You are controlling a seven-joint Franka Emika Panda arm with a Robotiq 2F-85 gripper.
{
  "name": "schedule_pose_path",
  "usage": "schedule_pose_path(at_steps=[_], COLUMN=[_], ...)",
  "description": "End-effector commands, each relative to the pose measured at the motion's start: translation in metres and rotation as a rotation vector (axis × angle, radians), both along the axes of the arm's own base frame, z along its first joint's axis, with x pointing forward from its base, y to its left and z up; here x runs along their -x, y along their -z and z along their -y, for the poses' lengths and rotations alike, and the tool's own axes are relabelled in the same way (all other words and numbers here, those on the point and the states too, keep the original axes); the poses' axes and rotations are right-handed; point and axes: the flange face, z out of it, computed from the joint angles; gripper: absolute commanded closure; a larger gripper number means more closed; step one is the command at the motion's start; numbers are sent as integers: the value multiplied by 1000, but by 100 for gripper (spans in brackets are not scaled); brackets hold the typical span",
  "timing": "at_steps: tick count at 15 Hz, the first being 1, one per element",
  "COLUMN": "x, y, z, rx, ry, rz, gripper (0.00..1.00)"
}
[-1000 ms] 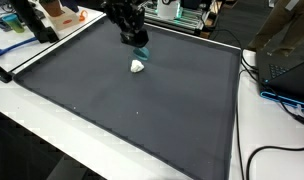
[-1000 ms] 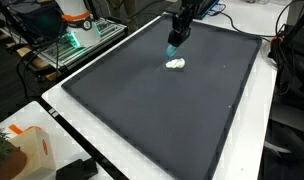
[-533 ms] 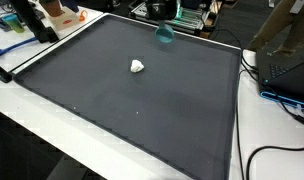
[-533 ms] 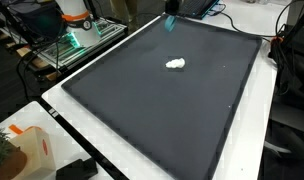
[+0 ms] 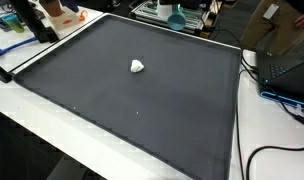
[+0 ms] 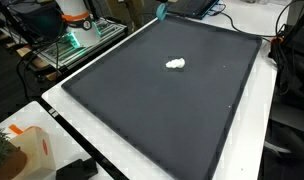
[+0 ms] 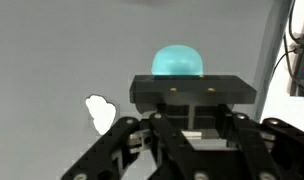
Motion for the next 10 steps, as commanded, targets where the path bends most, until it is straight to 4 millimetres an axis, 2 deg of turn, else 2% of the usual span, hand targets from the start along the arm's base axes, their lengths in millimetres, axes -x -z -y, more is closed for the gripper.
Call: schedule_pose_path(at_steps=[1, 2, 3, 5, 10], x=[-2, -4, -5, 8, 71], y=[2, 4, 5, 9, 4], z=[0, 0, 0, 8, 21], rx=[0, 0, 0, -20, -175], ry=[0, 1, 1, 6, 34], rz=[-7, -10, -12, -44, -211], gripper=[53, 53, 78, 78, 78])
